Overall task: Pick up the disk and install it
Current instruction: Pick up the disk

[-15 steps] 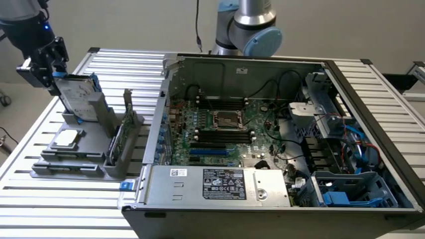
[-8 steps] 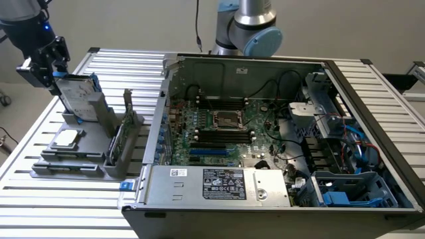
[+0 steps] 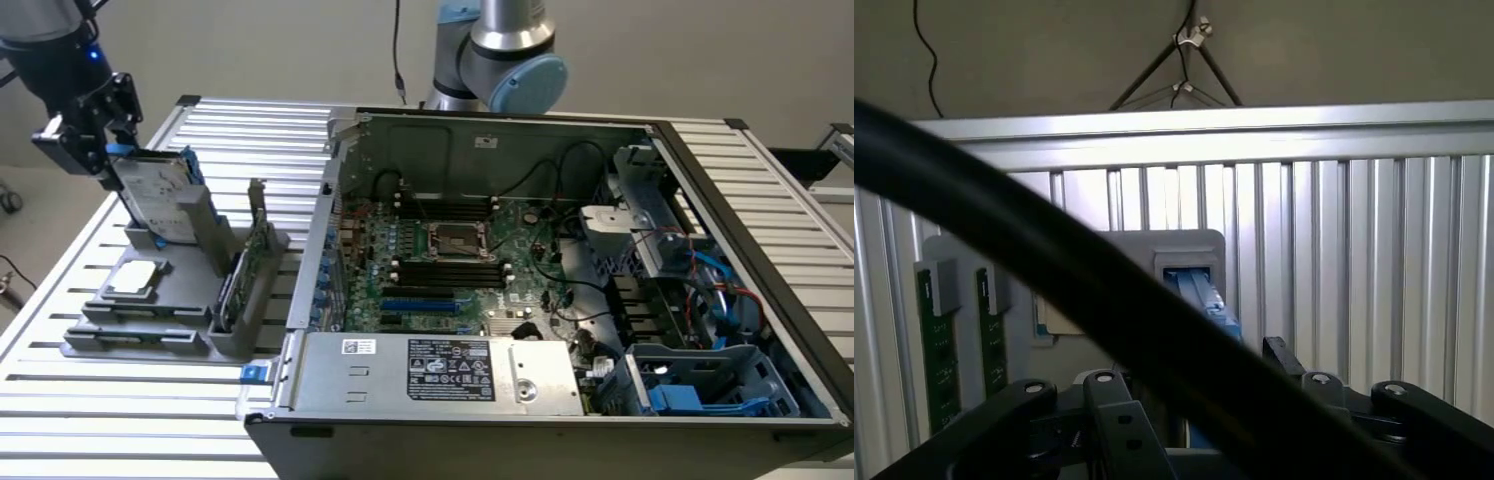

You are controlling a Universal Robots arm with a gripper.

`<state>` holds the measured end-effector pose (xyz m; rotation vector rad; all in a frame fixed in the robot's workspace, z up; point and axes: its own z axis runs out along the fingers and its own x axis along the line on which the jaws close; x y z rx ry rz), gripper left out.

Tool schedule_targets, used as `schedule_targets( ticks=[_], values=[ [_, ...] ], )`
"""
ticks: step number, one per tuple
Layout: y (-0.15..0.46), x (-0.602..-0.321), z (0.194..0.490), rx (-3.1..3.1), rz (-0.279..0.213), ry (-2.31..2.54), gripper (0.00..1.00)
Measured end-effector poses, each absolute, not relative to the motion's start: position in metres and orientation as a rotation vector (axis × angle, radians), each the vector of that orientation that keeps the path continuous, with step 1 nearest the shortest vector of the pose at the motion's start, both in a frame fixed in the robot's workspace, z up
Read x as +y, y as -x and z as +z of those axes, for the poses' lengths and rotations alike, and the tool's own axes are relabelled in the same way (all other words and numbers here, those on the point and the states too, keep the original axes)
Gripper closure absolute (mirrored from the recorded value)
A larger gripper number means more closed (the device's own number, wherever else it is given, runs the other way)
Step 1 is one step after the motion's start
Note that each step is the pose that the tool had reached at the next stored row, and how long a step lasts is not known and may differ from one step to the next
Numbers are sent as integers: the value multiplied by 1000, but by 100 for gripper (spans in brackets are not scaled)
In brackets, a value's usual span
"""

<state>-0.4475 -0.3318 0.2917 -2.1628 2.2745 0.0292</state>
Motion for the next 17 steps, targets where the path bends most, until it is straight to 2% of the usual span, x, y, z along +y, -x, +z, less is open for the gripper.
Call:
schedule_targets(
  ticks=[17],
  values=[
    [445, -329, 291, 2283, 39, 2163, 40]
  ],
)
